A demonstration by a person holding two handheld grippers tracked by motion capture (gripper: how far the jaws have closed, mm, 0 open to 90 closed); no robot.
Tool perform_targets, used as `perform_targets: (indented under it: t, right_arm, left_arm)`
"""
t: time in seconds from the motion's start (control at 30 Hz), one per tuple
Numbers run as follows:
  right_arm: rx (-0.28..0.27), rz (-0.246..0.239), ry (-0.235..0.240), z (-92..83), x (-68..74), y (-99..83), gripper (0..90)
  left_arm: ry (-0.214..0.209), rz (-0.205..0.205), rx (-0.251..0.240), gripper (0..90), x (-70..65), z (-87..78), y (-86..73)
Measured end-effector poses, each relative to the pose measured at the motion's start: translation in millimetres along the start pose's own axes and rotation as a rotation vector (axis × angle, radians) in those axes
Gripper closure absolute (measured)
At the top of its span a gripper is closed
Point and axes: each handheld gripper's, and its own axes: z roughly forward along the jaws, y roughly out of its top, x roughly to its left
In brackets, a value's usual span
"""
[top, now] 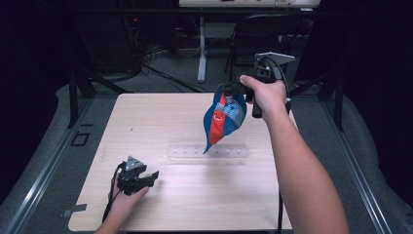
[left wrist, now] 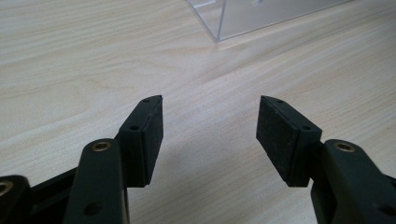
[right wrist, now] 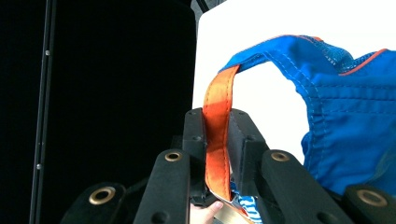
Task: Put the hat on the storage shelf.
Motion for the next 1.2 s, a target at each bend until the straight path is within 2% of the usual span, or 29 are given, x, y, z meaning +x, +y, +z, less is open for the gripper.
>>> perform_targets:
  t: [0.43, 0.77, 1.2]
  right_arm:
    - [0.025, 0.004, -0.010, 12.5, -8.3, -2.6, 78.4]
    - [0.060, -0.001, -0.042, 26.4, -16.4, -5.6, 78.2]
    - [0.057, -0.008, -0.067, 26.5, -24.3, -6.5, 77.5]
  left_arm:
    - [0.003, -0.002, -0.007, 41.8, 0.1, 0.6, -0.3]
    - [0.003, -0.004, -0.007, 41.8, 0.2, 0.8, -0.3]
    - [0.003, -0.005, -0.008, 41.9, 0.2, 0.6, -0.2]
